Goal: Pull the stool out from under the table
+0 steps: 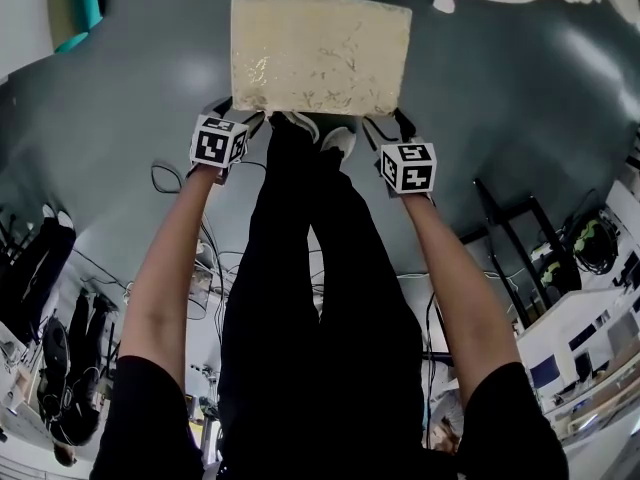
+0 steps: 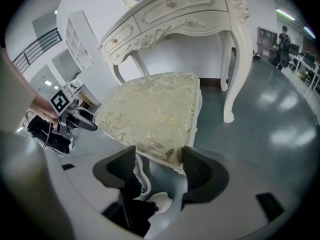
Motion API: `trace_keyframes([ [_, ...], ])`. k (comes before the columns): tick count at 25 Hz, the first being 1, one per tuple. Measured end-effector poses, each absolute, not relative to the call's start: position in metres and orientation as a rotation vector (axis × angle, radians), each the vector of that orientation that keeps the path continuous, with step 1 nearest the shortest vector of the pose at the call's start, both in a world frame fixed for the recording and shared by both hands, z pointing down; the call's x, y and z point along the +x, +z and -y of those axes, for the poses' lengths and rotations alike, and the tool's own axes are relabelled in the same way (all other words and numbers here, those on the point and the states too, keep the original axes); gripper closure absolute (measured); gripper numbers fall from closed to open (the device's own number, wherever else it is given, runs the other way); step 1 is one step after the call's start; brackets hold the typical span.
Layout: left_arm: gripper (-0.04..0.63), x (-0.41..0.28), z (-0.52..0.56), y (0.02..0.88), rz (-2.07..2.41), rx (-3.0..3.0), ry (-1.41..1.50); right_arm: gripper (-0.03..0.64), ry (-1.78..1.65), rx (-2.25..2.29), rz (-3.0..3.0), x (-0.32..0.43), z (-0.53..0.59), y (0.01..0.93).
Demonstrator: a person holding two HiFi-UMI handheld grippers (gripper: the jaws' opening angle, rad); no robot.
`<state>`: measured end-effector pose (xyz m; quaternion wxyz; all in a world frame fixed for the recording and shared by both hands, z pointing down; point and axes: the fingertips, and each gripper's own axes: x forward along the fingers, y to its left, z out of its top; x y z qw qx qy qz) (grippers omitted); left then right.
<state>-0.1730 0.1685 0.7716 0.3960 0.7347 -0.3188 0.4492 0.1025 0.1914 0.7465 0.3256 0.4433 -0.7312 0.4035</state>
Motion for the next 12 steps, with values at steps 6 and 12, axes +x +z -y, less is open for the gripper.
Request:
trace_keyframes([
  [6,0.259,-0.172,-0.166,0.775,0.827,1.818,1.094,0.318,1.102,1.191,1.885,0.107,-0.189,0.751],
  [12,0.259,-0.174,-0.166,0.762,0.885,1.771,1.054,0.319,1.07,1.191,1.871,0.111,-0.184,0.737],
])
